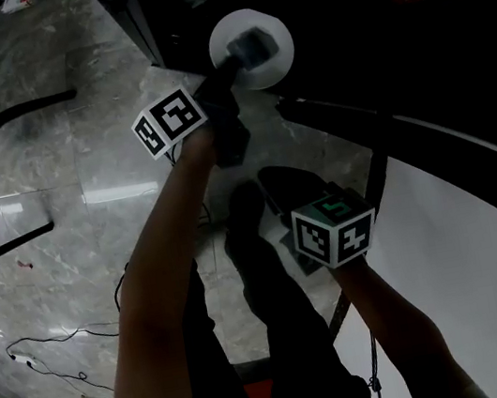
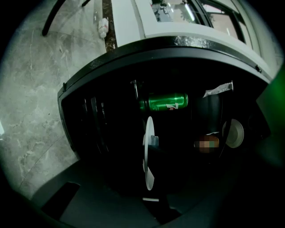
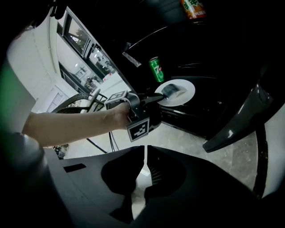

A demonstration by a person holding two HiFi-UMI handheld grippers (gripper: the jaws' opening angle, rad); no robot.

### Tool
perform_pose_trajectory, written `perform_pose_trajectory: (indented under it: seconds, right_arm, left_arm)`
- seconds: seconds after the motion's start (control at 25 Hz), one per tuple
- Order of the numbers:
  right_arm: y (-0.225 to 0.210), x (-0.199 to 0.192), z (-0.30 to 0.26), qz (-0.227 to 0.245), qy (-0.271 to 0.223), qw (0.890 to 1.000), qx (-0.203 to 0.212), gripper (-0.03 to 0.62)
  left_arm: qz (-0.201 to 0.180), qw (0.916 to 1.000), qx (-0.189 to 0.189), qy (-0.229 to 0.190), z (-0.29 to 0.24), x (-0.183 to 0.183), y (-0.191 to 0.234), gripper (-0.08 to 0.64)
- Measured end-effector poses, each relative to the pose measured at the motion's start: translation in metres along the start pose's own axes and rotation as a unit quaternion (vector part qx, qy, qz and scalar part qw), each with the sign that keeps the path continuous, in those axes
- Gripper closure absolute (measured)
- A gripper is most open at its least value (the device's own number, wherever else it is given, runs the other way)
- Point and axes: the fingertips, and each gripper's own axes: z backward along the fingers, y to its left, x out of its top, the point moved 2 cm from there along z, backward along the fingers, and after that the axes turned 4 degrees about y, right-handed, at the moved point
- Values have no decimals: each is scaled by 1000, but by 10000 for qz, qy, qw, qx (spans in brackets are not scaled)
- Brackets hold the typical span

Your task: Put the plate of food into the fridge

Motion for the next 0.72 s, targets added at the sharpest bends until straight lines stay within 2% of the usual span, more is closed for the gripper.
perform_pose_trajectory:
  seconds: [0.28, 0.32, 0.36, 0.44, 0.6, 0.72]
  right_arm:
    - [-4, -4, 2, 12, 40, 10000, -39, 561]
    - [-4, -4, 2, 21, 53, 10000, -36, 561]
    - [-4, -5, 2, 19, 66, 10000, -29, 561]
    - [-3, -7, 1, -1, 96, 10000, -16, 561]
    - [1, -8, 0, 40, 148, 9999, 14, 561]
    - [2, -7, -1, 49, 161, 9999, 26, 561]
  left_arm:
    - [-399, 9990, 149, 160, -12, 2, -7, 536]
    - [-427, 9988, 138, 184, -12, 2, -7, 496]
    - [-467, 9986, 127, 209, -11, 2, -8, 410]
    - [-633, 9976, 114, 237, -9, 2, -10, 351]
    - [-1052, 9936, 134, 392, 2, 2, -13, 319]
    - [-1164, 9918, 138, 512, 14, -2, -13, 319]
